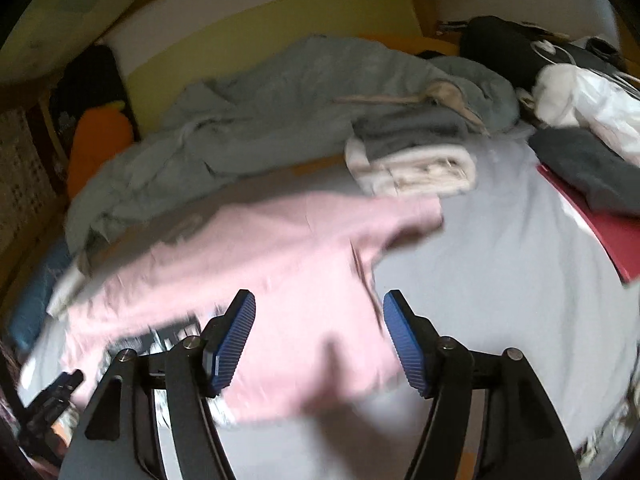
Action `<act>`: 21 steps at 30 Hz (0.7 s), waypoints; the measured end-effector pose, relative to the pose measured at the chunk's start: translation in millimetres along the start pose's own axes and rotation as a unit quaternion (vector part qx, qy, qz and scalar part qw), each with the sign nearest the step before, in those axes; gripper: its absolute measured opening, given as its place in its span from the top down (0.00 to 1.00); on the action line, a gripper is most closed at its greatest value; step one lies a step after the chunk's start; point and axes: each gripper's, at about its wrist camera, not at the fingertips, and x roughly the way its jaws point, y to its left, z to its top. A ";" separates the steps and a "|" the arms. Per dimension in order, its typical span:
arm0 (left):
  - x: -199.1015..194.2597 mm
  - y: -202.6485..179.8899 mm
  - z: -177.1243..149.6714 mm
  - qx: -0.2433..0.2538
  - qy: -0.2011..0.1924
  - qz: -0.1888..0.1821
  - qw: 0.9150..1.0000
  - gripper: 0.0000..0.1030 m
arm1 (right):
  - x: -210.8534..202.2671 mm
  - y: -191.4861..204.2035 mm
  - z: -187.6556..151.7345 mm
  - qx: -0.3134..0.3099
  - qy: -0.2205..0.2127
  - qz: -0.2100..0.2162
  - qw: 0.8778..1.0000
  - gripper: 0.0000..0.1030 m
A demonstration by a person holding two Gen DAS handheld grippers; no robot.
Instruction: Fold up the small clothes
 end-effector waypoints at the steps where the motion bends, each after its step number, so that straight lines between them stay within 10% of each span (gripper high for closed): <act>1: -3.4 6.3 -5.1 -0.012 0.001 -0.001 1.000 0.38 | -4.2 -2.0 -9.8 0.006 0.005 -0.007 1.000 0.34; 6: -6.8 37.5 -31.9 -0.124 0.028 -0.046 0.991 0.39 | 1.2 -22.3 -60.4 0.076 0.058 -0.008 0.995 0.34; 14: -12.1 39.2 -39.4 -0.155 0.033 -0.061 0.986 0.40 | 26.4 -64.5 -58.8 0.203 0.081 0.039 0.975 0.37; 16: -5.2 49.1 -33.6 -0.194 0.031 -0.078 0.977 0.41 | 31.3 -71.5 -54.3 0.227 0.085 0.042 0.969 0.58; 18: 2.4 60.8 -27.7 -0.233 0.029 -0.076 0.969 0.64 | 39.9 -76.6 -53.3 0.241 0.096 0.055 0.964 0.92; 19: 6.4 65.8 -25.9 -0.246 0.034 -0.077 0.966 0.88 | 45.1 -80.2 -55.2 0.258 0.105 0.069 0.958 0.94; 21: 6.7 74.2 -26.6 -0.271 0.037 -0.106 0.956 0.91 | 39.8 -85.6 -58.4 0.284 0.088 0.083 0.951 0.96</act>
